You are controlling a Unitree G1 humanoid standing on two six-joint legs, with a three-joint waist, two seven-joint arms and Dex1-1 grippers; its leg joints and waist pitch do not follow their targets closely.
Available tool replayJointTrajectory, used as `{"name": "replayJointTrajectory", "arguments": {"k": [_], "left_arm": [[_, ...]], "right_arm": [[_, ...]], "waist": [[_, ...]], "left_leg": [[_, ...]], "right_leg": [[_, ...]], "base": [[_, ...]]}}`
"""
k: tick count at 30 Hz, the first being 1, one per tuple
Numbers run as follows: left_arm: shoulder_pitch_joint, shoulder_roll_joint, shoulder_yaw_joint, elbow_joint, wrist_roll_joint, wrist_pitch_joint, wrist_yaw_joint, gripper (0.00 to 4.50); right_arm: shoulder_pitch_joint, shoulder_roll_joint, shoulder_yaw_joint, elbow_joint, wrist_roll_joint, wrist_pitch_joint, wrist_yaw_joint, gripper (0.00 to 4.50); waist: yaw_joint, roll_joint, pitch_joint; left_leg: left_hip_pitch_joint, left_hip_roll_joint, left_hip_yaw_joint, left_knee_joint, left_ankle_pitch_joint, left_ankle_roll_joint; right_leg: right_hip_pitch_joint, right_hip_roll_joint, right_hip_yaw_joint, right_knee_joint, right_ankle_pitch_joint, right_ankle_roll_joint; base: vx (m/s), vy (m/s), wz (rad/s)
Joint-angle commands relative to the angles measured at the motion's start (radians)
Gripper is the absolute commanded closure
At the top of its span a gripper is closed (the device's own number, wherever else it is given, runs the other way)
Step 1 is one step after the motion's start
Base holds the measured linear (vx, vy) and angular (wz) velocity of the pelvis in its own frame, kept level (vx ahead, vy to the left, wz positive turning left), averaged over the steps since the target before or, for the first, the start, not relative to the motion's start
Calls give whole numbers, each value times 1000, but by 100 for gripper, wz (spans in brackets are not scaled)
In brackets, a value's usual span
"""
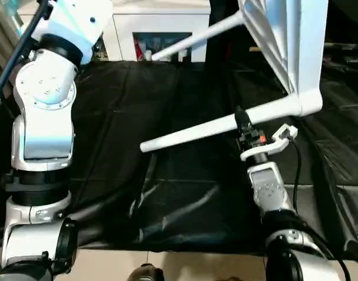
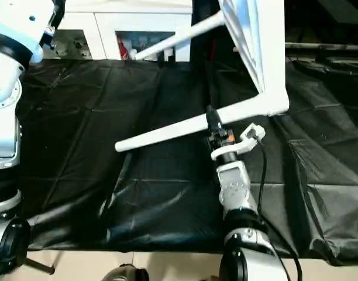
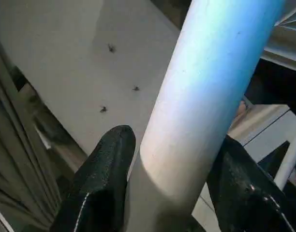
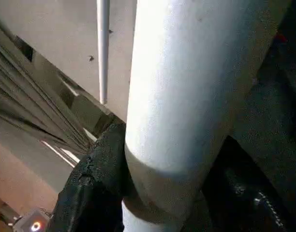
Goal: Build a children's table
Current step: Flip table
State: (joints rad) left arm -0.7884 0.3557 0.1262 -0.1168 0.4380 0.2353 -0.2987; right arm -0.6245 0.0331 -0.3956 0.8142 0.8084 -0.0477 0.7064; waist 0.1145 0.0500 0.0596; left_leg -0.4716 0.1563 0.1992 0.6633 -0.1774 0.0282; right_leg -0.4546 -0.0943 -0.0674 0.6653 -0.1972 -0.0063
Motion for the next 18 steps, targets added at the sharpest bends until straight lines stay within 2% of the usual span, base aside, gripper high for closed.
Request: {"name": "replayJointTrajectory", "arguments": {"k": [1, 3, 8, 12, 15, 18], "left_arm": [[-132, -74, 13, -239, -192, -81, 54, 244], [-133, -75, 14, -241, -191, -82, 53, 244], [-133, -80, 27, -268, -199, -111, 65, 244], [-124, -94, 51, -310, -201, -130, 93, 244], [-118, -94, 58, -327, -205, -128, 91, 244], [-87, -119, 85, -371, -214, -99, 106, 244]], "right_arm": [[-77, 25, 68, 4, -81, 14, 18, 270], [-80, 23, 66, 5, -79, 13, 21, 270], [-90, 16, 71, -18, -81, 7, 62, 270], [-97, 10, 97, -57, -107, -22, 76, 270], [-98, 8, 104, -70, -115, -32, 79, 270], [-90, 2, 134, -120, -145, -41, 95, 270]], "waist": [[8, -16, -105], [8, -16, -104], [8, -19, -104], [9, -18, -102], [8, -19, -104], [9, -24, -102]], "left_leg": [[58, 72, -38, -63, 23, 146], [59, 73, -38, -65, 12, 137], [57, 72, -38, -65, 16, 140], [58, 74, -38, -67, 3, 135], [59, 74, -39, -65, 19, 137], [58, 75, -39, -64, 38, 146]], "right_leg": [[58, -68, 31, -49, 56, -268], [57, -67, 30, -50, 53, -268], [58, -68, 31, -49, 68, -271], [58, -68, 31, -50, 59, -268], [57, -66, 31, -47, 80, -270], [60, -68, 31, -45, 104, -278]], "base": [[0, 0, 0], [0, 0, 0], [0, 0, 0], [0, 0, 0], [0, 0, 0], [0, 0, 0]]}}
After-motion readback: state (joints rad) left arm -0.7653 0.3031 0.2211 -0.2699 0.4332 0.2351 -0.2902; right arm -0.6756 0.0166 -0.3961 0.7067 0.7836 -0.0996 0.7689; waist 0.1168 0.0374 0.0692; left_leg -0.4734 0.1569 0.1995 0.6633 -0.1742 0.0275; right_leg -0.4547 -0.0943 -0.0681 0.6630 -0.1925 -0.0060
